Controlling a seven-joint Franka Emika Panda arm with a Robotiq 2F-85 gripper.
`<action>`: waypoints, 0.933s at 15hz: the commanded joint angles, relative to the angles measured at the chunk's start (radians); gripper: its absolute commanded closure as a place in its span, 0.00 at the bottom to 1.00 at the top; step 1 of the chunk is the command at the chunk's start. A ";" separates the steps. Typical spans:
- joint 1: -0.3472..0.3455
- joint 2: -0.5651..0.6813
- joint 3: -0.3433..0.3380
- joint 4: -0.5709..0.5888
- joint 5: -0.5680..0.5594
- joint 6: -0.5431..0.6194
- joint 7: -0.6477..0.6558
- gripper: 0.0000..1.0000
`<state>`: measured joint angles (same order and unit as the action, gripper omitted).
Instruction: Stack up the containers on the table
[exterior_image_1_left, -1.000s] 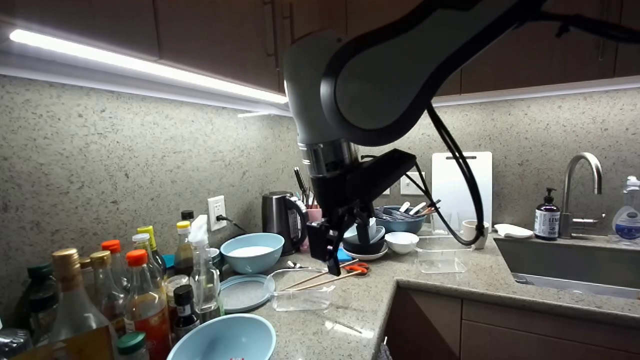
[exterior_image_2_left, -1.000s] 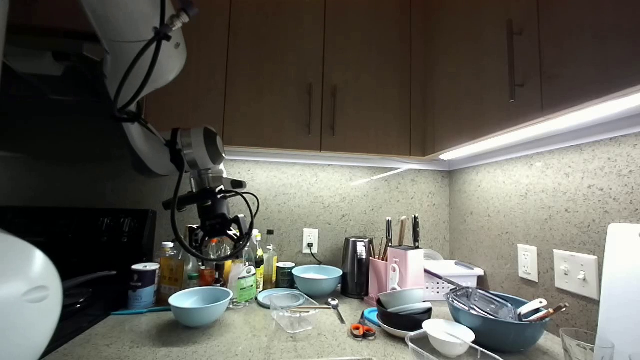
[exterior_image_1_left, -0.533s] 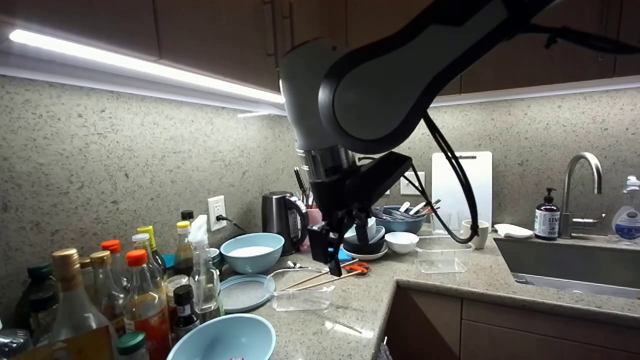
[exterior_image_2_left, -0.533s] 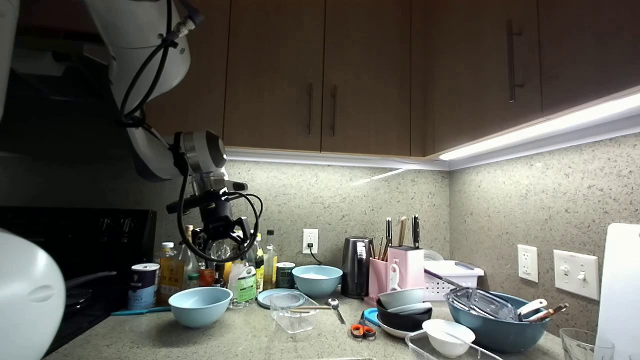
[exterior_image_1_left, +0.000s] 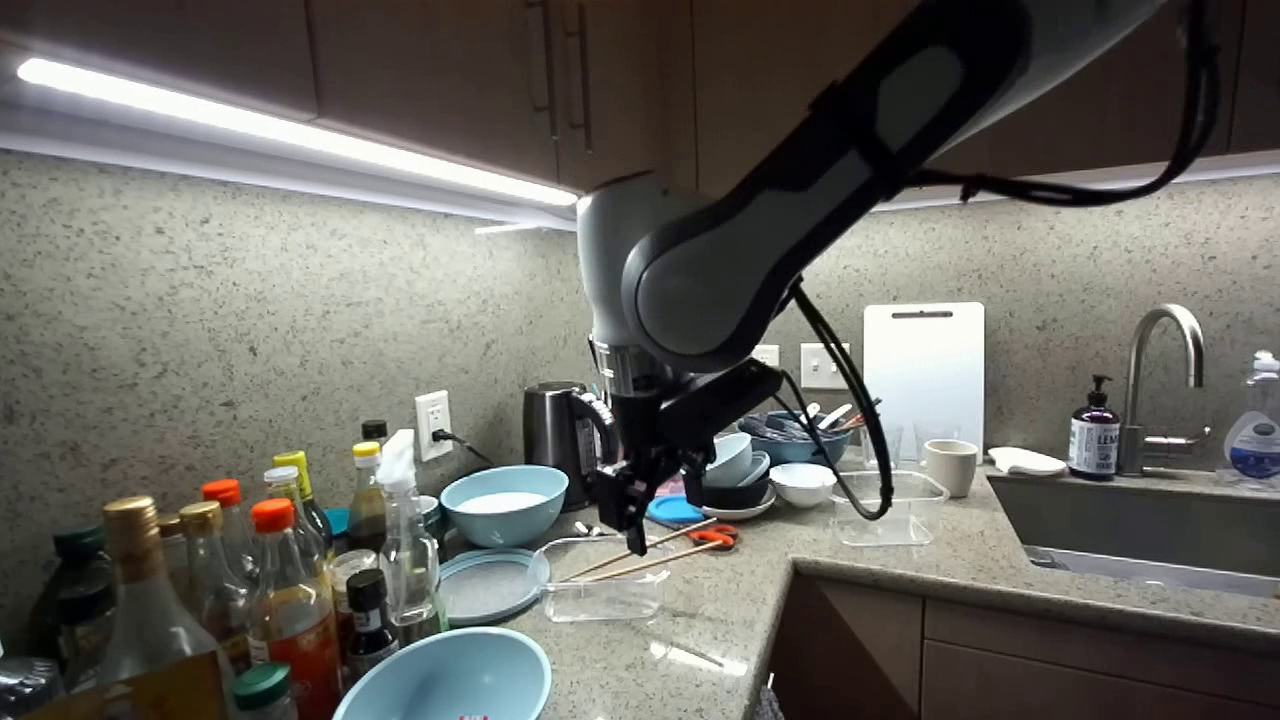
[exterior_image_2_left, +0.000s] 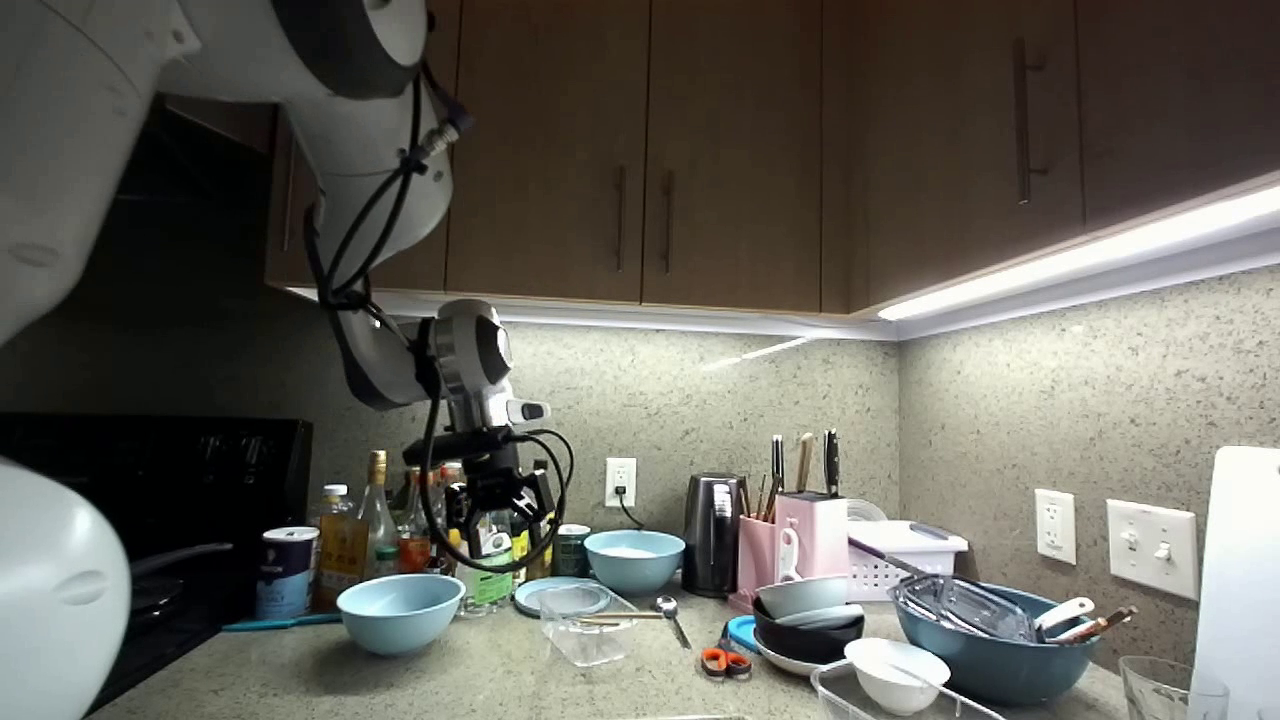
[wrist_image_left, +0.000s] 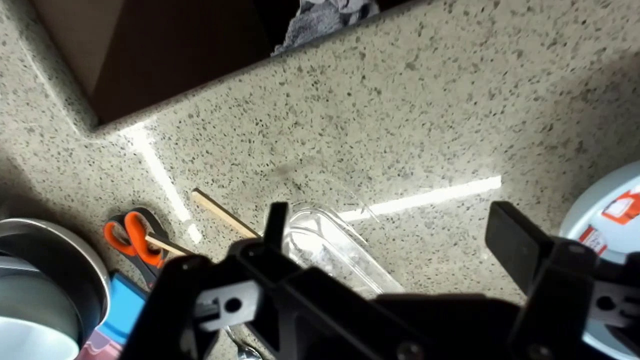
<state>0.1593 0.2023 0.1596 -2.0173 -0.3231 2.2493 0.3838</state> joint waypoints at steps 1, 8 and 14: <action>0.001 0.145 -0.036 0.133 0.059 0.028 -0.088 0.00; 0.013 0.302 -0.046 0.353 0.105 -0.143 -0.321 0.00; 0.026 0.296 -0.059 0.349 0.093 -0.177 -0.313 0.00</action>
<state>0.1712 0.4977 0.1163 -1.6719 -0.2395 2.0752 0.0758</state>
